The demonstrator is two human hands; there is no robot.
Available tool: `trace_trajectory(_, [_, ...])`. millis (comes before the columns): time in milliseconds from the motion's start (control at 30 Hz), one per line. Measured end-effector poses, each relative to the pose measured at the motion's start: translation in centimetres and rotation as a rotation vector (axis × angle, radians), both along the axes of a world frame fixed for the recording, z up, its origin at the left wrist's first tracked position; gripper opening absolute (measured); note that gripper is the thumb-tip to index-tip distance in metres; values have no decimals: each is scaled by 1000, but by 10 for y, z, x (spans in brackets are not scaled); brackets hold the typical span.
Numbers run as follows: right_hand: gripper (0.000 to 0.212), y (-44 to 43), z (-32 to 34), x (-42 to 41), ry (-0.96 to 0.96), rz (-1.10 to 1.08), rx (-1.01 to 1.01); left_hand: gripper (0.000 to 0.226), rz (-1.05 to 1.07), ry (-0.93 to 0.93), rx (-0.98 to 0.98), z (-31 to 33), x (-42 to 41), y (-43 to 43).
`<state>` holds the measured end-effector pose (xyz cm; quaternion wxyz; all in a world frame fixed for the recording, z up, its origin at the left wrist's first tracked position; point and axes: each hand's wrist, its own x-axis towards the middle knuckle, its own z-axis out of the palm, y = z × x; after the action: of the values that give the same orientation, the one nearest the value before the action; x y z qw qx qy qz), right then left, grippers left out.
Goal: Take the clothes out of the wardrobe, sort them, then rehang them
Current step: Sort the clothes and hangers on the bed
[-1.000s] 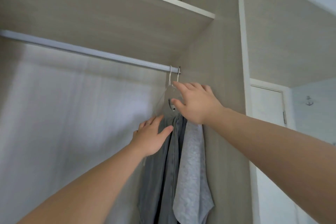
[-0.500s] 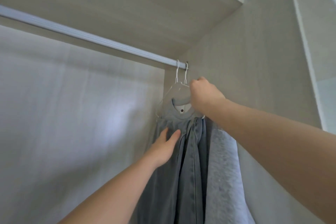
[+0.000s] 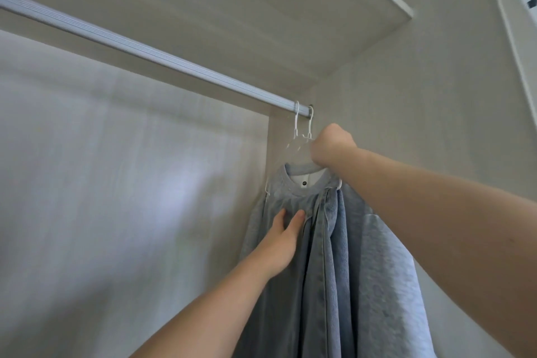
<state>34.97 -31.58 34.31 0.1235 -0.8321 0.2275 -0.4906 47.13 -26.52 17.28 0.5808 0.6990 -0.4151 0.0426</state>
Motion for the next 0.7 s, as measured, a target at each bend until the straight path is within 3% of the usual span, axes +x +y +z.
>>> trace_trajectory(367, [15, 5, 2, -8, -305, 189, 176, 106, -24, -47, -36, 17, -16, 11])
trace_trajectory(433, [12, 5, 1, -14, -341, 210, 164, 105, -8, -101, -65, 20, -20, 11])
trace_trajectory(533, [29, 1, -3, -28, -374, 242, 109, 104, 56, -232, -120, 20, -27, 11])
trace_trajectory(700, [25, -11, -20, -72, -374, 197, -24, 90, 238, -440, -203, 24, -32, 11])
